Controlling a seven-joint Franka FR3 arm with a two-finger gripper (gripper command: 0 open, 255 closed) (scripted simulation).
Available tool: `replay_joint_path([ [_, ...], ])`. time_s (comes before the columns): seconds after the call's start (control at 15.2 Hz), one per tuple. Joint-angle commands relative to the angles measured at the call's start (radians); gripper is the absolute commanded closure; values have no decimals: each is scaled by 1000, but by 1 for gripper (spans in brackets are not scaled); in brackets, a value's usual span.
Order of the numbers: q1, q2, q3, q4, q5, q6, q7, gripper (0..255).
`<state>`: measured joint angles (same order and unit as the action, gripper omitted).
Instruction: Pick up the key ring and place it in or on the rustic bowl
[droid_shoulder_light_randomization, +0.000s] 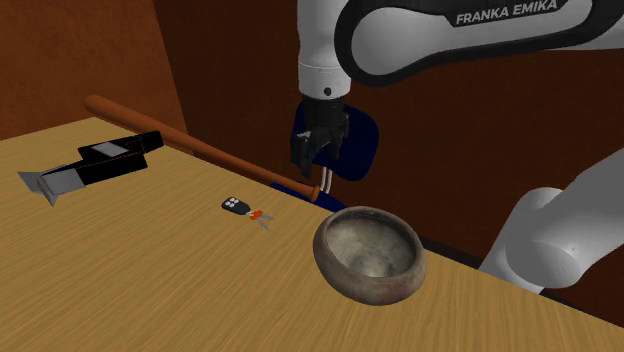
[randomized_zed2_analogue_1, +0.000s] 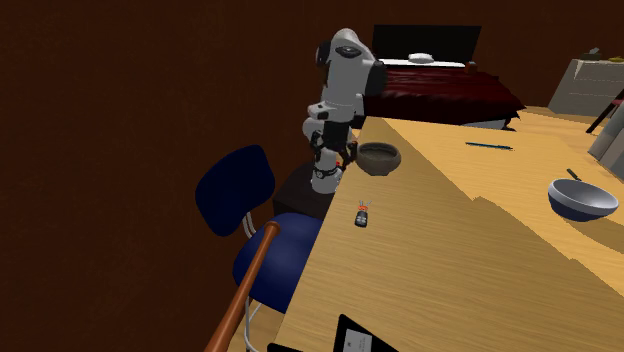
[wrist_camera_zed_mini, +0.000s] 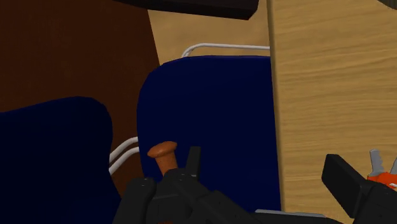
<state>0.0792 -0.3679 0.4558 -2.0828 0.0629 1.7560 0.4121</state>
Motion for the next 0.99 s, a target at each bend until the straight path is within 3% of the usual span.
replay_joint_path([
  [0.0, 0, 65, 37, 35, -12, 32, 48, 0],
  [0.4, 14, 281, 141, 198, -98, 77, 206, 0],
  [0.73, 68, 491, 197, 376, -222, 77, 346, 0],
  [0.92, 73, 502, 193, 360, -230, 102, 353, 0],
])
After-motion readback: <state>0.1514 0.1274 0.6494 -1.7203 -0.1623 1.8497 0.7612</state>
